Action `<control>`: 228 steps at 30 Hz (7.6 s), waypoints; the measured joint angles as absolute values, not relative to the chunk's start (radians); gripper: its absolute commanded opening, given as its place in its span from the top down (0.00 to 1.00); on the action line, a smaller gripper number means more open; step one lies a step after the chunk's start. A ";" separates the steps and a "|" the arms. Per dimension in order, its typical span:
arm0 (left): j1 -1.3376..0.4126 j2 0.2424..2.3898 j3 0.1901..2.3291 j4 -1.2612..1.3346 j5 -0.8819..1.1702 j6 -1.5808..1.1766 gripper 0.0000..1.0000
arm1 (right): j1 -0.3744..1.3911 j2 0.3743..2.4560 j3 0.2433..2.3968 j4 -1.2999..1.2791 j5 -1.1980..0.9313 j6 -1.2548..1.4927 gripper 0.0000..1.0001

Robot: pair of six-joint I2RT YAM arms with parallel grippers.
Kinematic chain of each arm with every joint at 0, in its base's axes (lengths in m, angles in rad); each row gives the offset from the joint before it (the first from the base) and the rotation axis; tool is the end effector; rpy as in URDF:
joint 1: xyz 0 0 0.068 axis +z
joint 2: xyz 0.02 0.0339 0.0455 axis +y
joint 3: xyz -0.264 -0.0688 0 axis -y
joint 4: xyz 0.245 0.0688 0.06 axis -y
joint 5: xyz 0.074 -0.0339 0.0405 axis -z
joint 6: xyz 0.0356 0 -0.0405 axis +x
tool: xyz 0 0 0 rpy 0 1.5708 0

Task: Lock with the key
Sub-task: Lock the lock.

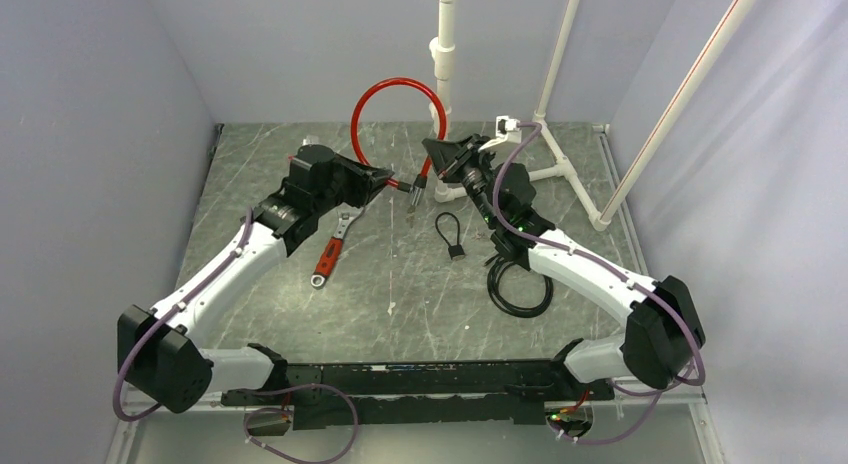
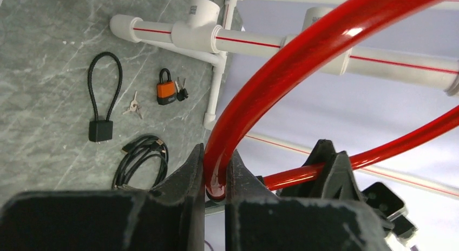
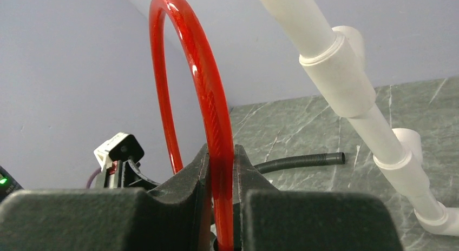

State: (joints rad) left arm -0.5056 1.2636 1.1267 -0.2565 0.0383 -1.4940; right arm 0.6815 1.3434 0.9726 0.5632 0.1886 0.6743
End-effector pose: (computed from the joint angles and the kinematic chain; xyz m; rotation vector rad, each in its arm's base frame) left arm 0.2550 -0.1427 0.3491 -1.0289 1.9696 -1.2712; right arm 0.2508 0.1948 0.3587 0.1608 1.4469 0.9943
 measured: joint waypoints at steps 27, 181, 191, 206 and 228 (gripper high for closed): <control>-0.428 1.186 0.916 0.472 0.572 -0.854 0.72 | 0.599 1.299 0.969 0.683 -0.120 0.749 1.00; -0.086 1.280 0.934 0.501 0.550 -1.167 1.00 | 0.614 1.840 1.454 0.569 -0.982 0.915 0.67; -0.085 1.280 0.931 0.537 0.580 -1.182 1.00 | 0.617 1.879 1.467 0.463 -0.982 0.837 0.39; -0.082 1.280 0.931 0.535 0.580 -1.158 1.00 | 0.629 1.935 1.477 0.559 -1.021 0.888 0.88; -0.111 1.244 0.931 0.393 0.472 -0.914 1.00 | 0.641 1.910 1.529 0.248 -0.924 0.718 1.00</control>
State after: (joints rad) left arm -0.1108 1.2442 0.9314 0.3927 0.4717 -0.9142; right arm 0.6415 1.9102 1.5288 0.2478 -0.9237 0.7177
